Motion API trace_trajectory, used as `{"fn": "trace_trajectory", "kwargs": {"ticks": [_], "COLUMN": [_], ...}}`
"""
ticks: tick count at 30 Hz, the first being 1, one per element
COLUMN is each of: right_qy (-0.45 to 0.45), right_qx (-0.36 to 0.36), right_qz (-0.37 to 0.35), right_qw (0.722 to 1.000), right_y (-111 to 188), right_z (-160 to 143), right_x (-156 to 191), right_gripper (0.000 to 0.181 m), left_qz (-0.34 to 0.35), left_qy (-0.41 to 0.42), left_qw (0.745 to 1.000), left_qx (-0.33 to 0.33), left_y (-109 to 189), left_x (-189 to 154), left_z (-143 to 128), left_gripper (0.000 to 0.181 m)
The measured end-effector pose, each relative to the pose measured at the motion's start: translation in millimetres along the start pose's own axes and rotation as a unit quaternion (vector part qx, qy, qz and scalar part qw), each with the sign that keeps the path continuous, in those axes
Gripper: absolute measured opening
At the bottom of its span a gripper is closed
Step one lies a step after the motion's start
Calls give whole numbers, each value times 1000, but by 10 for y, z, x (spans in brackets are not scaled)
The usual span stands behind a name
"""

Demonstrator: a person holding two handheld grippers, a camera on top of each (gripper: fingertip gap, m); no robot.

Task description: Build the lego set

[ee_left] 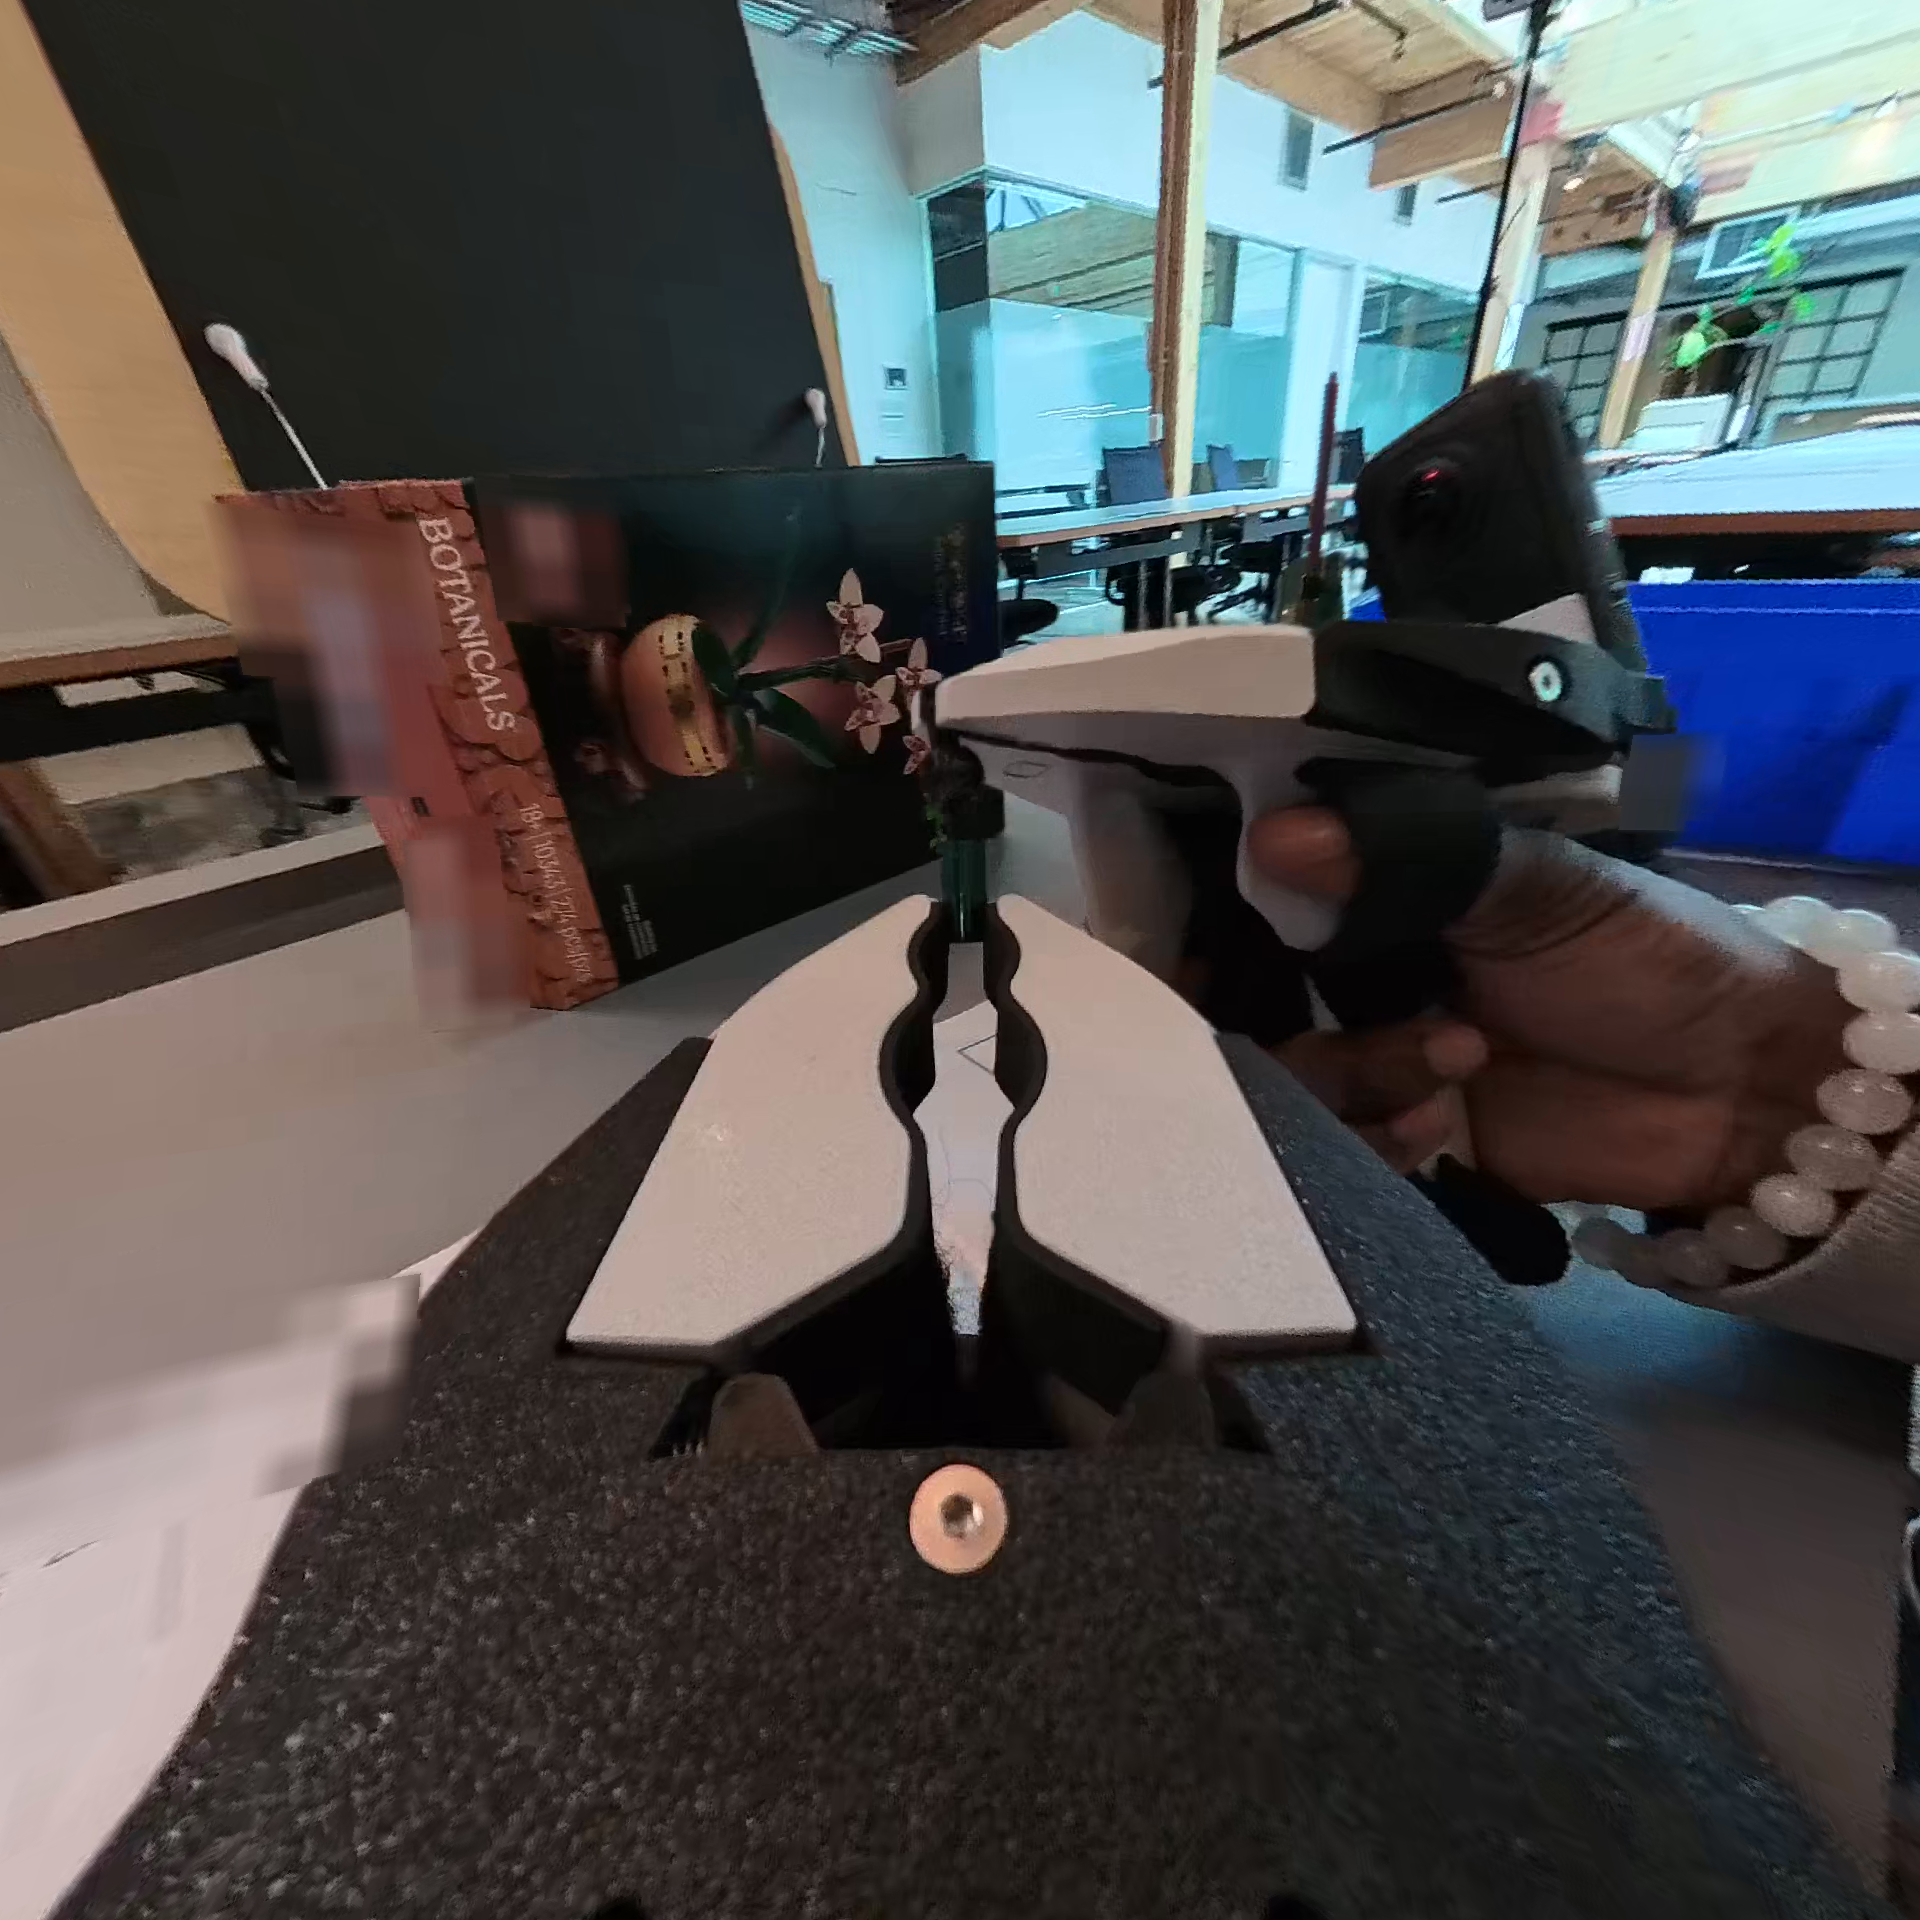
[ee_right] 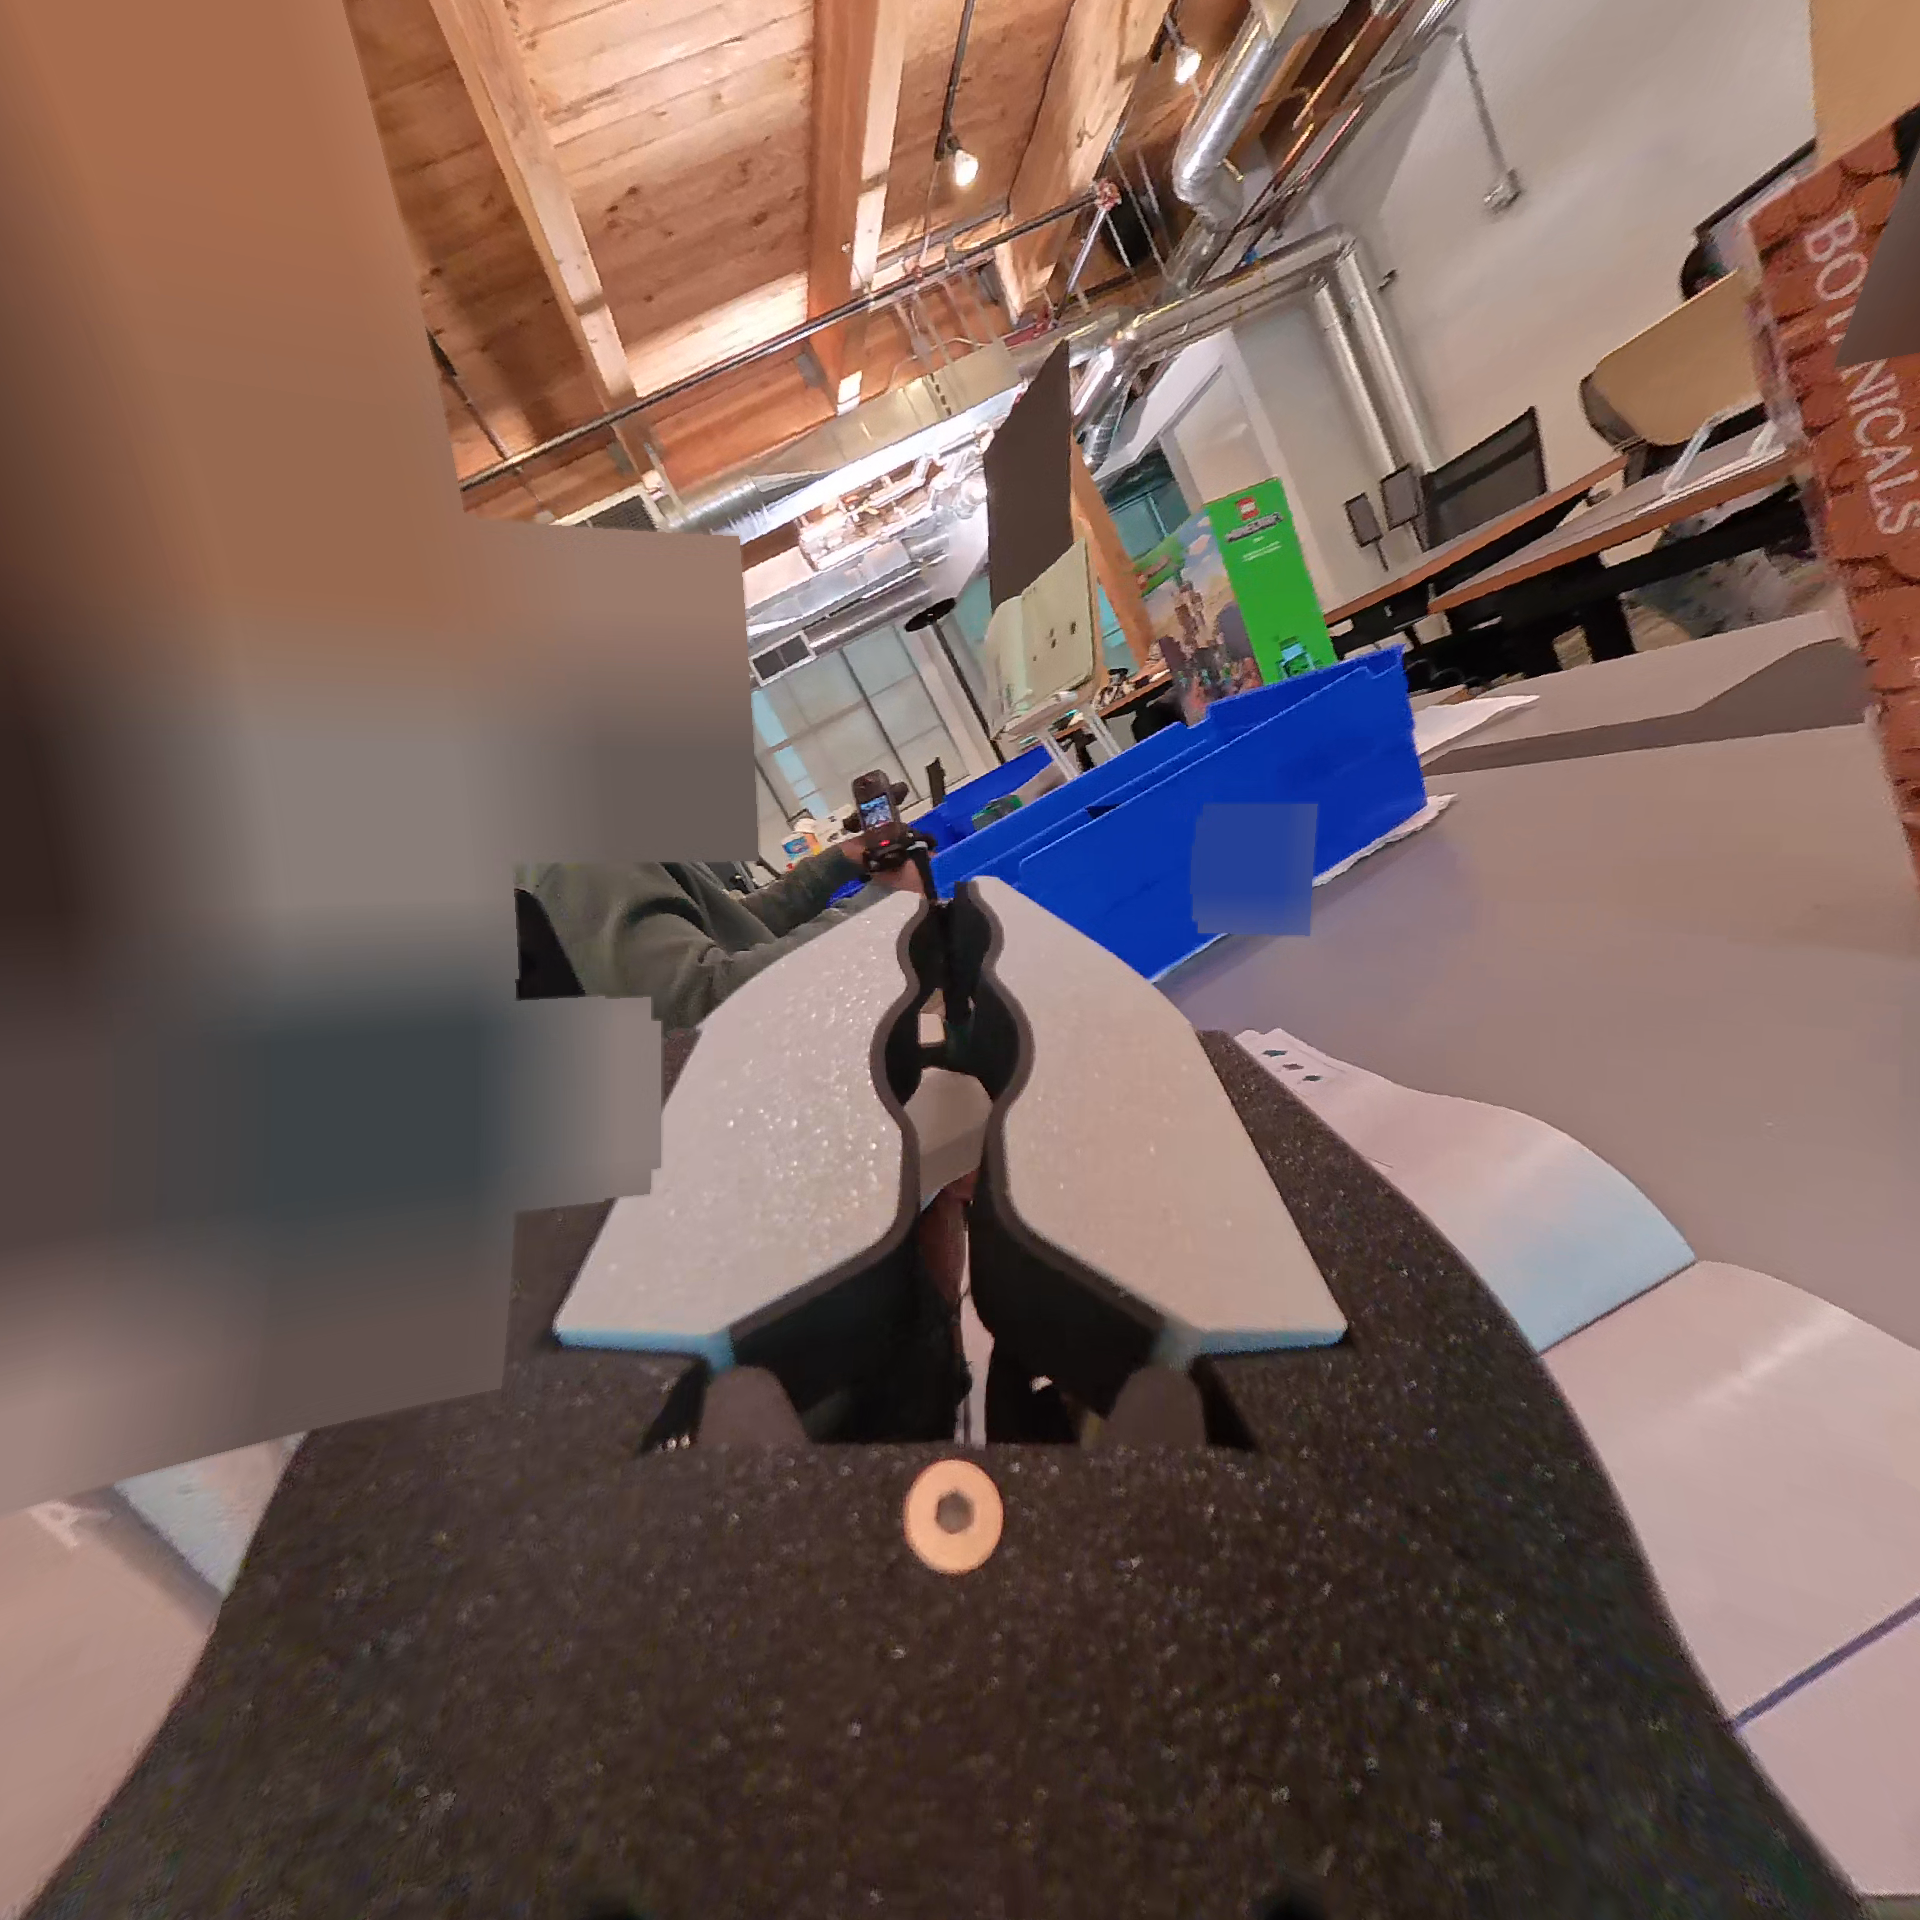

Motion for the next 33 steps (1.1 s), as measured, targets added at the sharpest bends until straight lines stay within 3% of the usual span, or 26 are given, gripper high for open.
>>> {"fn": "trace_trajectory", "kwargs": {"ticks": [13, 33], "right_qy": [6, -12], "right_qx": [-24, 39], "right_qz": [-30, -63], "right_qw": [999, 997], "right_y": [17, 91], "right_z": [-108, -116], "right_x": [4, -17], "right_gripper": [2, 2], "left_qz": [30, 43], "left_qy": [4, -32], "left_qw": [1000, 998], "left_qx": [6, 38], "left_y": [-4, -31], "left_x": [1, -20], "left_z": [-50, -99], "left_gripper": [5, 5]}}
Point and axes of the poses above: each gripper's, where its closed fingertips meet, y back along the fingers, z out of its top, x = y × z across the jaws, the point moved 9 cm from there along y, back along the fingers, and after that the axes turned 8 degrees about y, right-handed, at the moved point
